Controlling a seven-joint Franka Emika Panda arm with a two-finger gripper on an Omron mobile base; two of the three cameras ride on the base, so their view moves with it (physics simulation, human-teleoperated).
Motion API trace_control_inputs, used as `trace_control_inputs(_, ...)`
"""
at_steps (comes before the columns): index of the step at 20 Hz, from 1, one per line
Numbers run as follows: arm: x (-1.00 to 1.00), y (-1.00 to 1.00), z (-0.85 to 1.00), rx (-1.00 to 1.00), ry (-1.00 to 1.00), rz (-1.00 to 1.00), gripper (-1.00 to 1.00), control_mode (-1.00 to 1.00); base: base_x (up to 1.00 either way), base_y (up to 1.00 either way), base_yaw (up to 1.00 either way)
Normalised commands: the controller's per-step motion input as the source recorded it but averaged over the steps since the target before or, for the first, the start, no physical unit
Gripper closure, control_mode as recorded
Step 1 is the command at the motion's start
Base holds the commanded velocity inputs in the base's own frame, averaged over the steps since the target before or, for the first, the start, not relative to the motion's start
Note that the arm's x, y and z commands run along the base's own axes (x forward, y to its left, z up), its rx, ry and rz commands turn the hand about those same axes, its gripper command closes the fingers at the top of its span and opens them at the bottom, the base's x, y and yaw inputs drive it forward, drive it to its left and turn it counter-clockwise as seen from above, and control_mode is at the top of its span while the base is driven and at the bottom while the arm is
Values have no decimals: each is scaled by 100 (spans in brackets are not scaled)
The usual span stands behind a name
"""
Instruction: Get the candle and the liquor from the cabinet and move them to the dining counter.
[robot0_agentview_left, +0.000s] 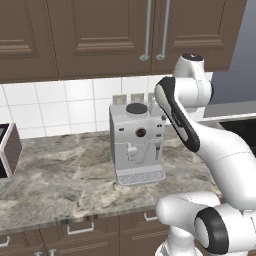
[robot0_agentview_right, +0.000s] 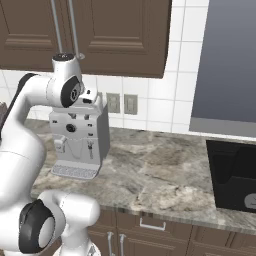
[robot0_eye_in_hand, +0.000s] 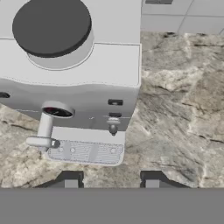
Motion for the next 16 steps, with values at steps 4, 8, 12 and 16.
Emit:
trace_control_inputs(4,0,0,0,0,-5,0,-100,-100,0,0,0)
trace_control_inputs(8,-13,0,6,0,-26,2,-100,-100,0,0,0)
trace_control_inputs(12,-18,0,22,0,-37,5,-100,-100,0,0,0)
trace_control_inputs(16,-11,0,32,0,-36,6,-100,-100,0,0,0)
